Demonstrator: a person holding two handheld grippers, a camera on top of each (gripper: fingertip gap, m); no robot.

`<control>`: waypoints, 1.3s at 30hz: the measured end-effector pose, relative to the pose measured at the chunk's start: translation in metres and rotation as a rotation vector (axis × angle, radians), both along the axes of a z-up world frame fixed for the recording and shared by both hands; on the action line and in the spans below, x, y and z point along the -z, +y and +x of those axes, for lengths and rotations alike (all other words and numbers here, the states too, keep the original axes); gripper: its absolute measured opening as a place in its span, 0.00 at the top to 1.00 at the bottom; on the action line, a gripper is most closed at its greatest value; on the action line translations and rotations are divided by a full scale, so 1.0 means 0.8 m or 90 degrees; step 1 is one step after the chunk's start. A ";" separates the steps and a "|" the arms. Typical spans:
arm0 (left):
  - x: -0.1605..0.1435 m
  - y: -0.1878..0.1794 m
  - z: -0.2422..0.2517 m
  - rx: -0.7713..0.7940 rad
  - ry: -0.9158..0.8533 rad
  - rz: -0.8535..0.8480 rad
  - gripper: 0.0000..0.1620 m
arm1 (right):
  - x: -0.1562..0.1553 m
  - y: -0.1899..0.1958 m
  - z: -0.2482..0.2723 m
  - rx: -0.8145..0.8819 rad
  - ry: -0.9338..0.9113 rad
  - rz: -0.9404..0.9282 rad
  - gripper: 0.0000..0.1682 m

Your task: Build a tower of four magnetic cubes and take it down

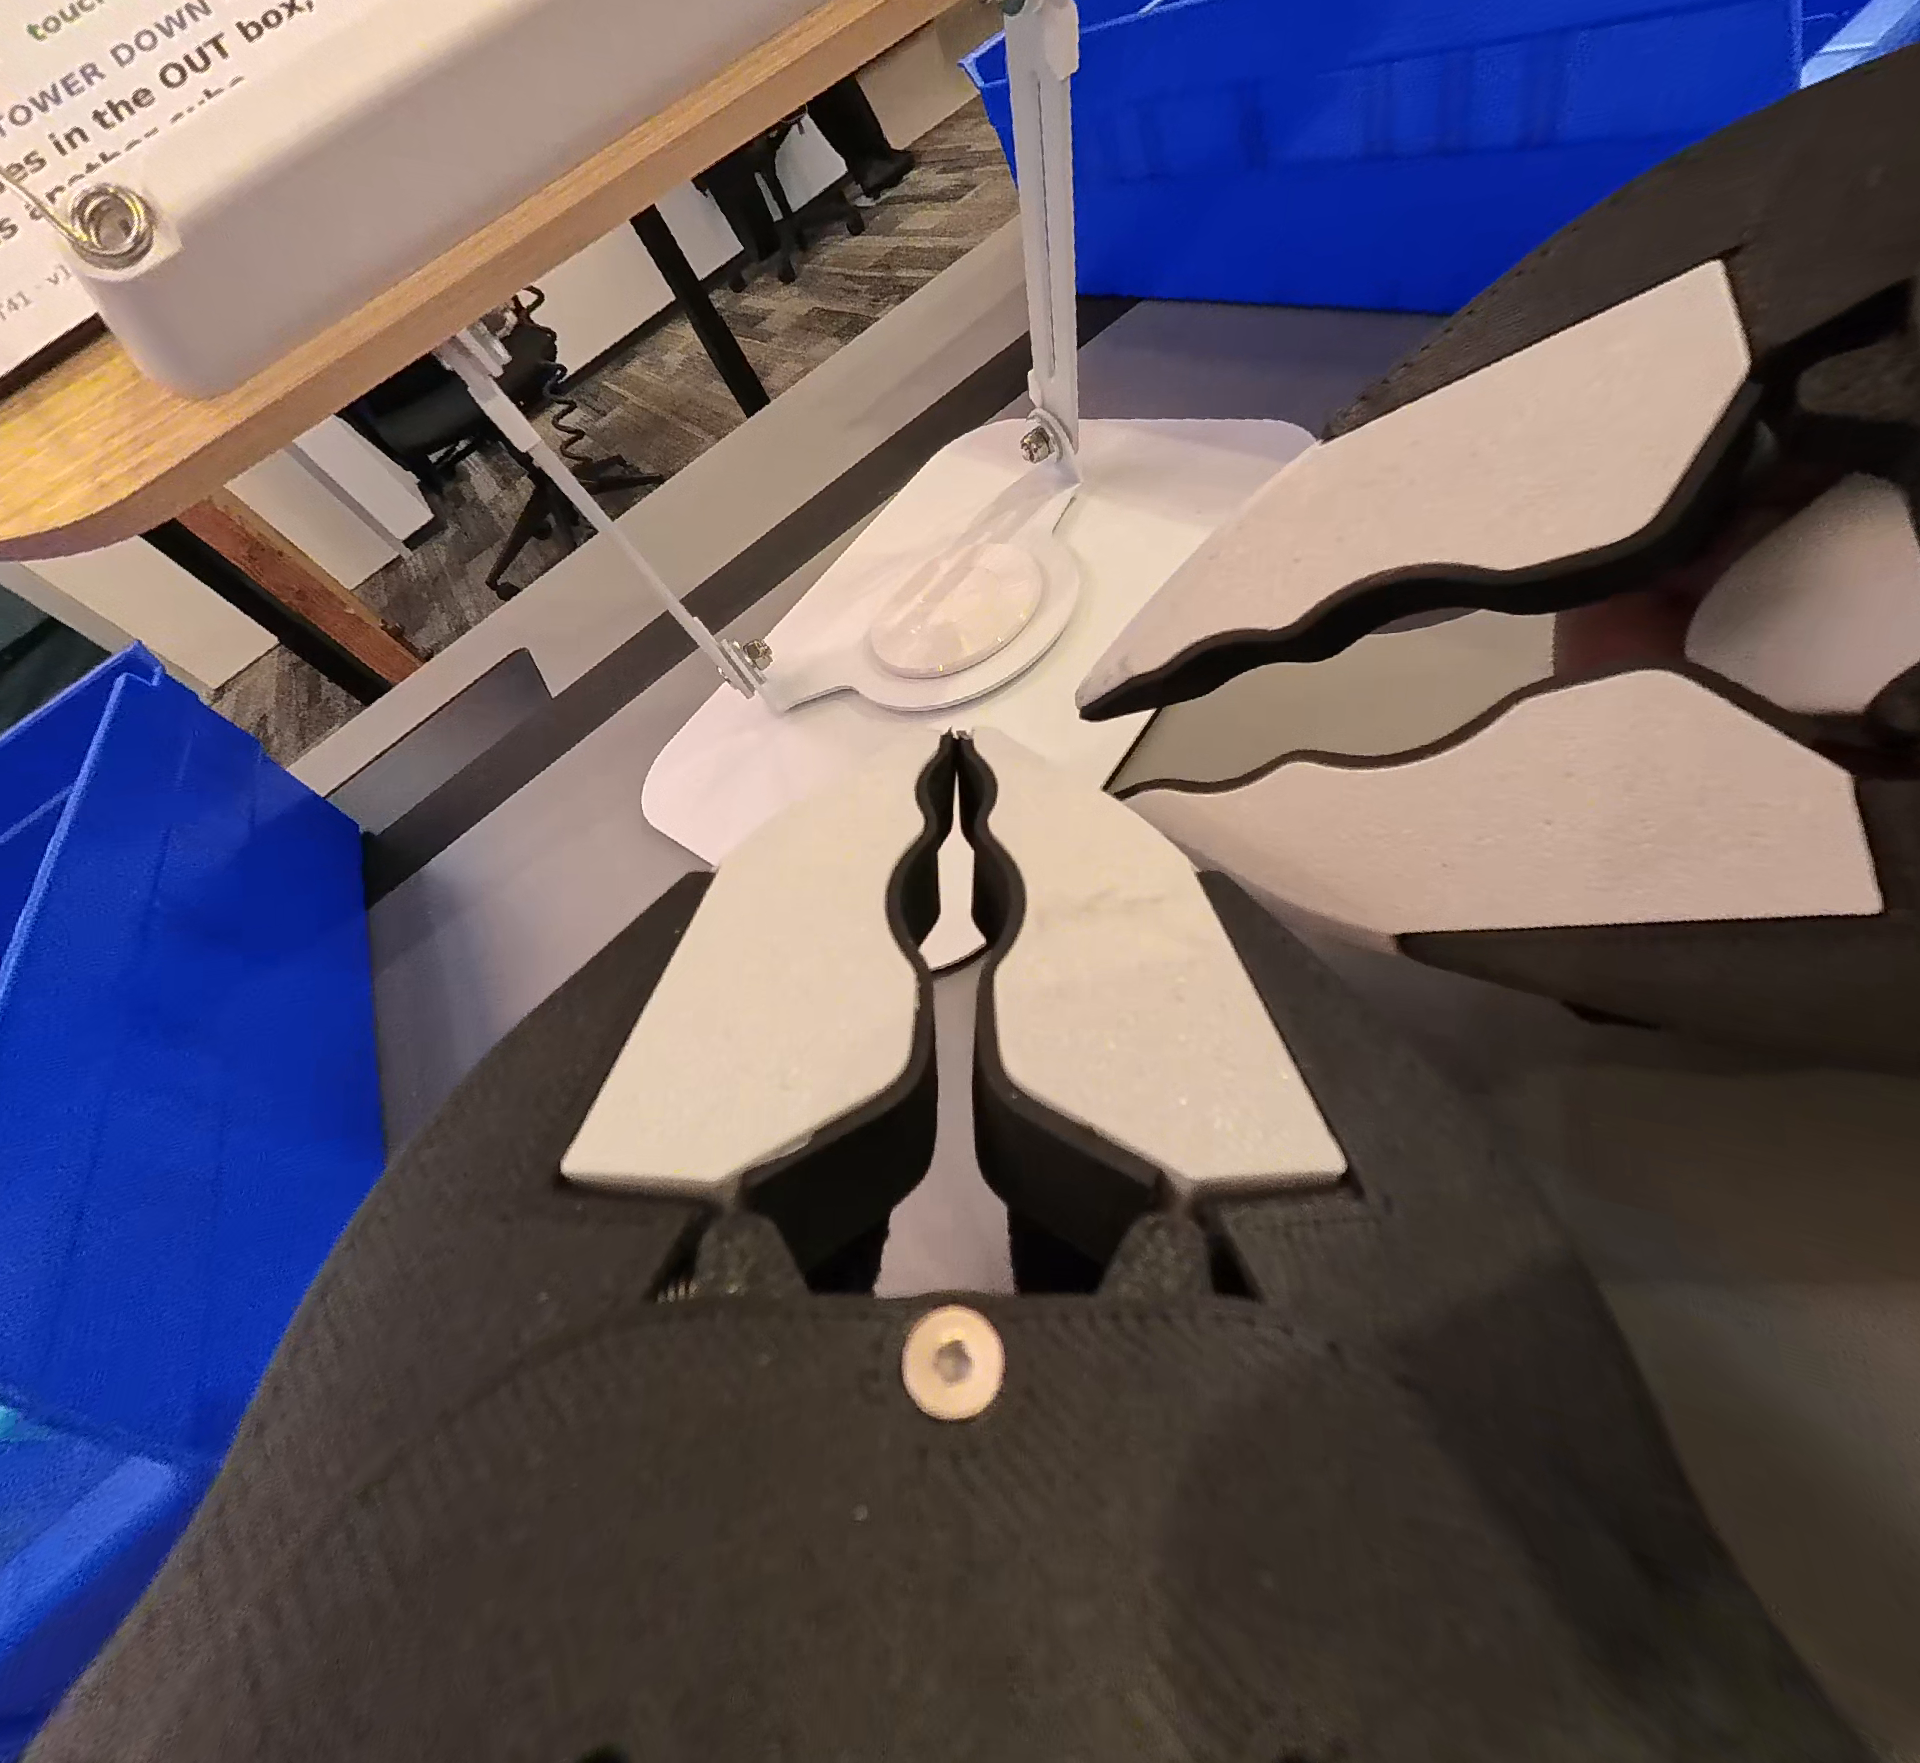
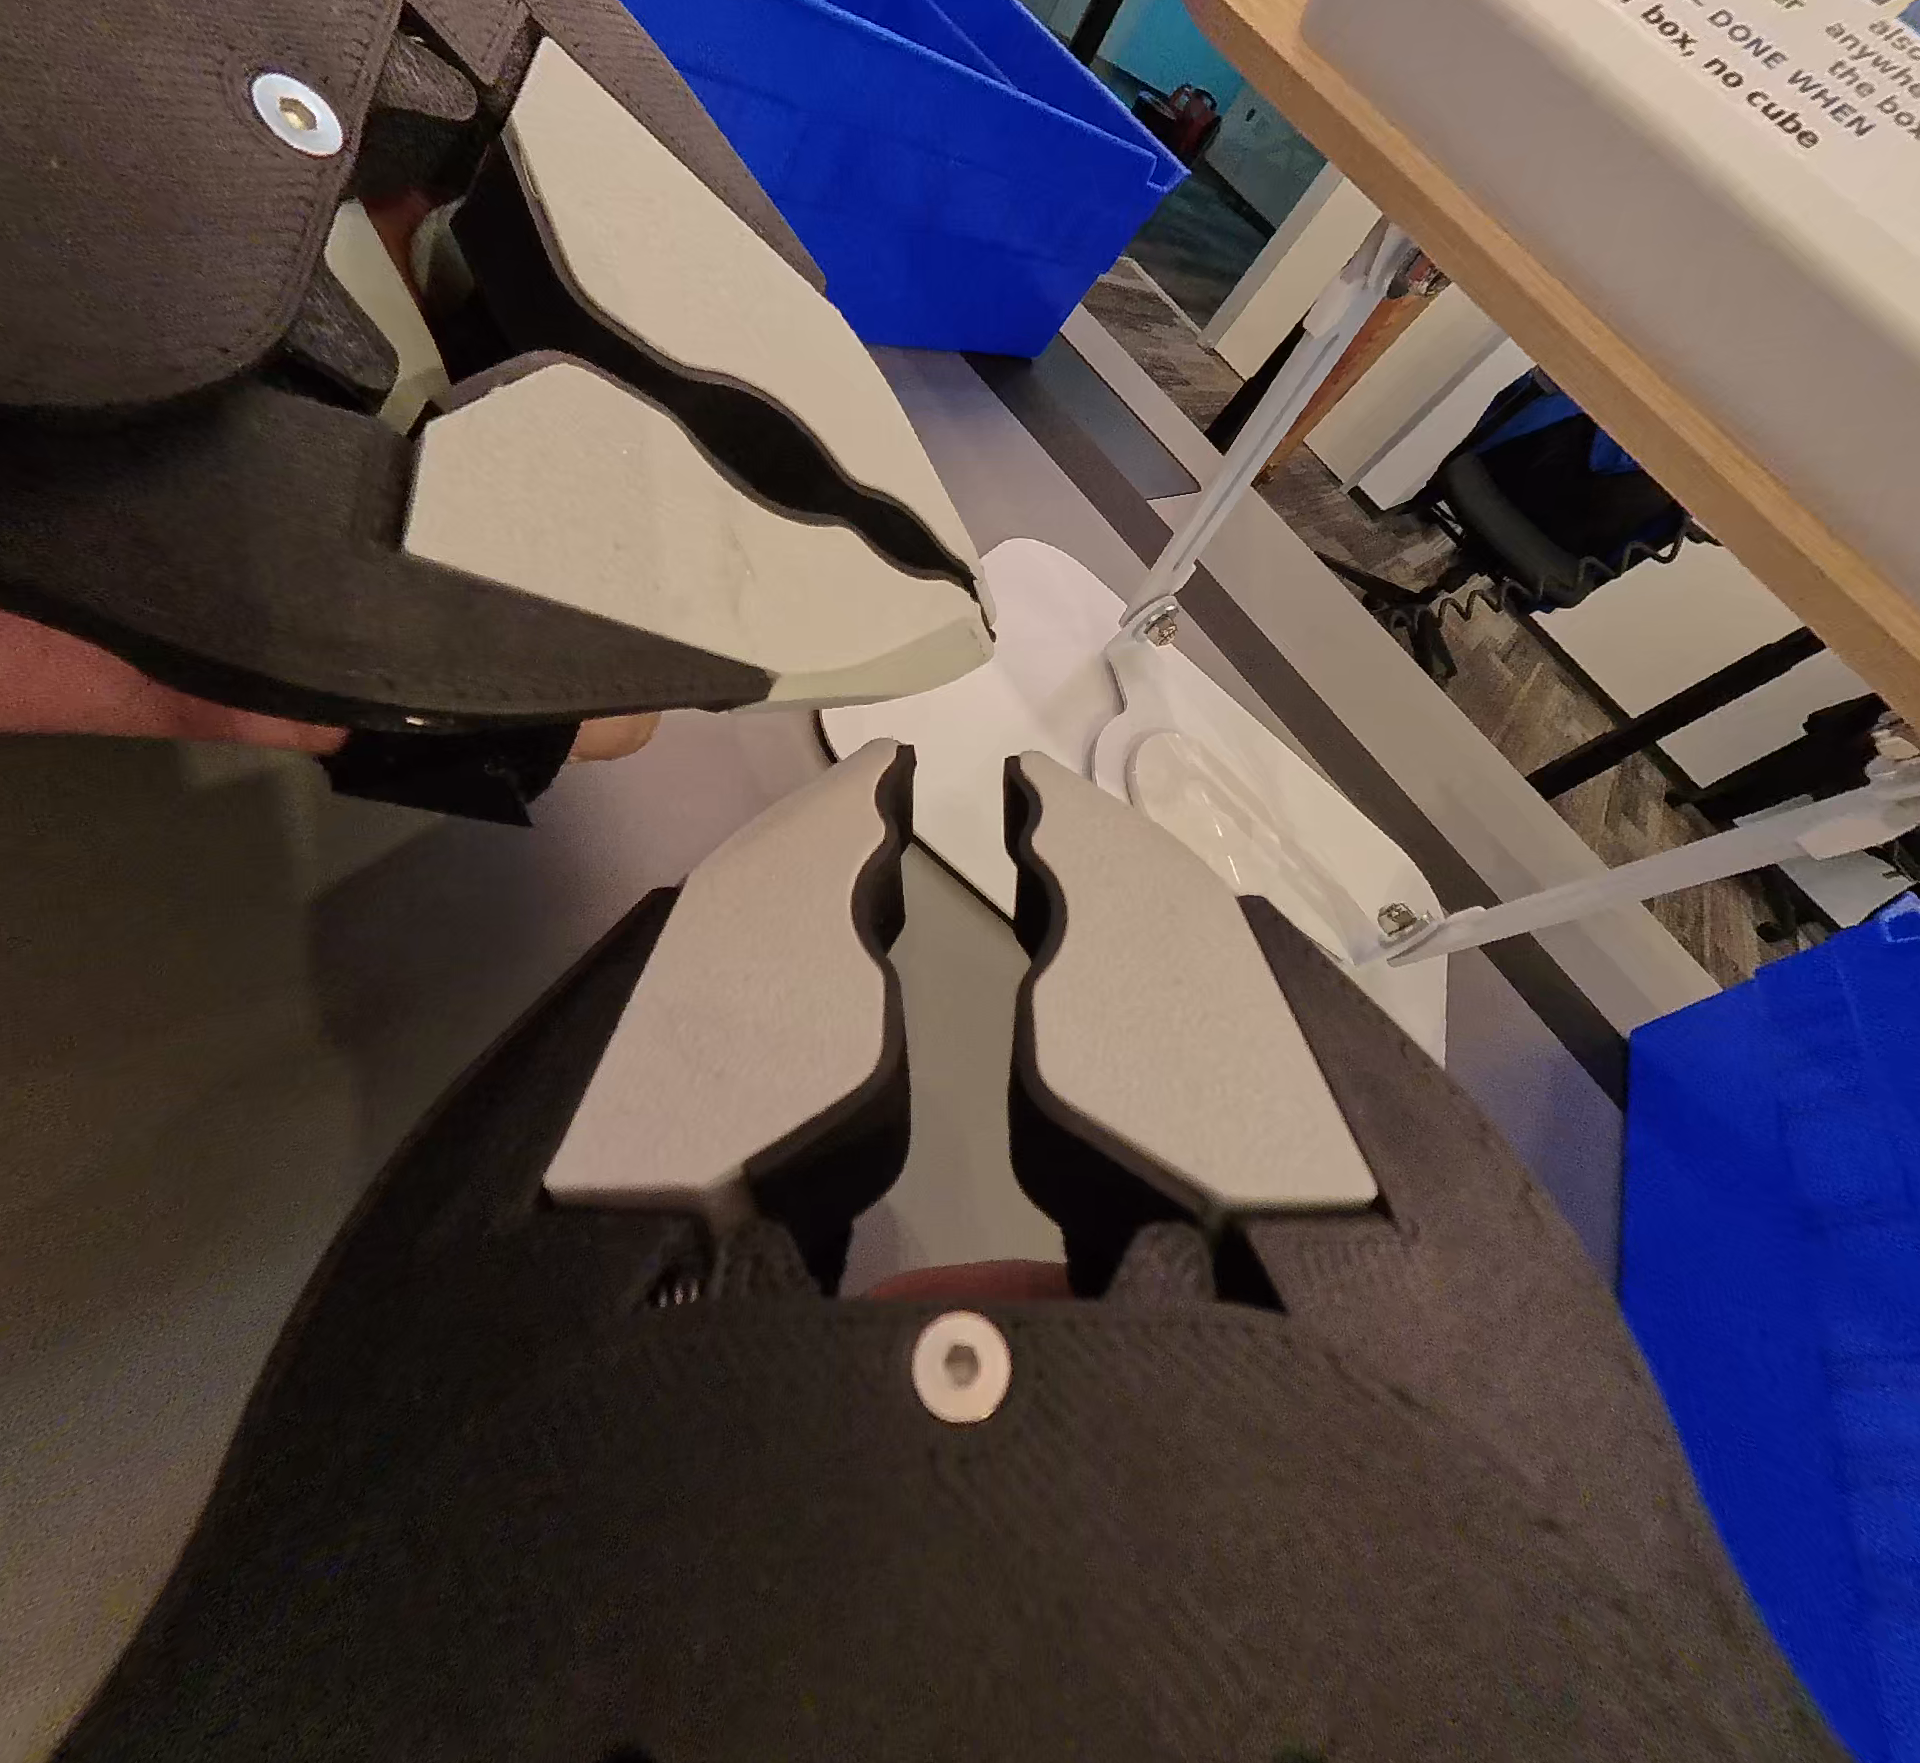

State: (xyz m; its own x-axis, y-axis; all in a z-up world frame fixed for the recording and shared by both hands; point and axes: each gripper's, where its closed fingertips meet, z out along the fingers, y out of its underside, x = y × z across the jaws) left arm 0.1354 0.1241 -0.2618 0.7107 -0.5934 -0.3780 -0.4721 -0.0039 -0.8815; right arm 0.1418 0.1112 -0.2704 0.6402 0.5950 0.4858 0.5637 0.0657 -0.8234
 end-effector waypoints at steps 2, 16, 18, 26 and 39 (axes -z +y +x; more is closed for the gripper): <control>0.000 0.000 0.000 0.000 0.000 0.001 1.00 | 0.000 0.000 0.000 0.000 0.001 0.000 0.90; 0.000 0.000 0.000 0.001 0.001 0.000 1.00 | 0.001 -0.001 -0.001 -0.004 -0.003 0.001 0.90; 0.000 0.000 0.001 0.001 0.003 0.001 1.00 | 0.000 -0.001 -0.001 -0.004 -0.003 0.002 0.90; 0.001 0.000 0.001 0.001 0.005 0.001 1.00 | 0.001 -0.001 -0.001 -0.005 -0.005 0.001 0.90; 0.000 -0.001 0.001 0.002 0.004 0.003 1.00 | 0.001 -0.001 -0.001 -0.005 -0.004 0.001 0.90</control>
State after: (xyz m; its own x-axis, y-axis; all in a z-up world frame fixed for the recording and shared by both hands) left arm 0.1359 0.1234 -0.2618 0.7065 -0.5939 -0.3850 -0.4773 0.0019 -0.8787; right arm 0.1412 0.1106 -0.2714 0.6323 0.5989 0.4914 0.5689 0.0716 -0.8193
